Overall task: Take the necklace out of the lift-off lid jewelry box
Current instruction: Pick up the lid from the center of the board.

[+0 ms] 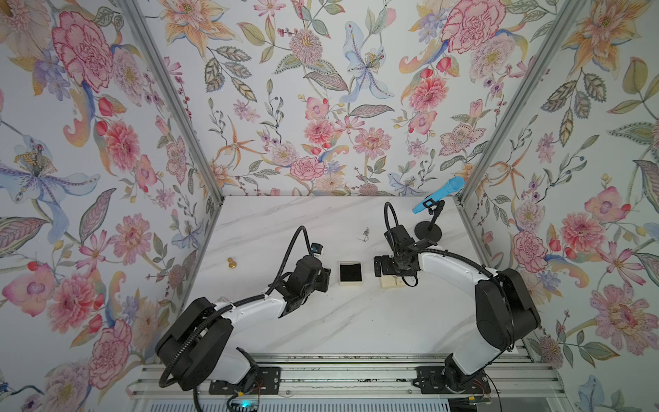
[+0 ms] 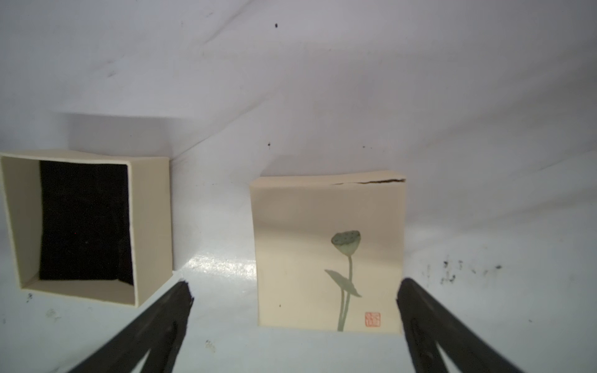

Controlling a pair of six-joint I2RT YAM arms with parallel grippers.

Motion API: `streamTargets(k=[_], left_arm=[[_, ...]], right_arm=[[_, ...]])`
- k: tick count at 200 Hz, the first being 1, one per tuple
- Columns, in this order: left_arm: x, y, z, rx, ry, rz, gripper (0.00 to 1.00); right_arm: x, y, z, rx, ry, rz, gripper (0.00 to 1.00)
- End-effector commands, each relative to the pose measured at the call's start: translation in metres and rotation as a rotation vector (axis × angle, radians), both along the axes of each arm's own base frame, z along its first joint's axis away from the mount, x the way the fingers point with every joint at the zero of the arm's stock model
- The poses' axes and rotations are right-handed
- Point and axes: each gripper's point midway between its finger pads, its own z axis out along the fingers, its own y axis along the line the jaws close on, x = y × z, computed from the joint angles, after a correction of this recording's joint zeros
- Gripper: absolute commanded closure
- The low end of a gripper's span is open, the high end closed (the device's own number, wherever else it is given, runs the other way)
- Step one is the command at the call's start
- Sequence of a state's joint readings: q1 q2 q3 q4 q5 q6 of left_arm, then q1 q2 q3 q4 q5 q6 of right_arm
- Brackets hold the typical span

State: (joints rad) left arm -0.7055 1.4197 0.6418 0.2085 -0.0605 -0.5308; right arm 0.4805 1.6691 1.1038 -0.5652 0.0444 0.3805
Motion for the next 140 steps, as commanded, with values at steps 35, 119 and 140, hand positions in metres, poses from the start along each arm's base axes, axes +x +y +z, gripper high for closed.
streamTargets(k=[35,119,140], left_arm=[[0.003,0.005,-0.018,0.023,0.031,0.013,0.51],[0.027,-0.026,-0.055,0.039,0.093,-0.035,0.55],[0.030,-0.031,-0.057,0.034,0.098,-0.044,0.55]], right_arm=[[0.004,-0.016,-0.021,-0.065,0.058,-0.030,0.00],[0.005,-0.023,-0.036,-0.074,0.097,-0.026,0.00],[0.004,-0.022,-0.037,-0.070,0.102,-0.020,0.00]])
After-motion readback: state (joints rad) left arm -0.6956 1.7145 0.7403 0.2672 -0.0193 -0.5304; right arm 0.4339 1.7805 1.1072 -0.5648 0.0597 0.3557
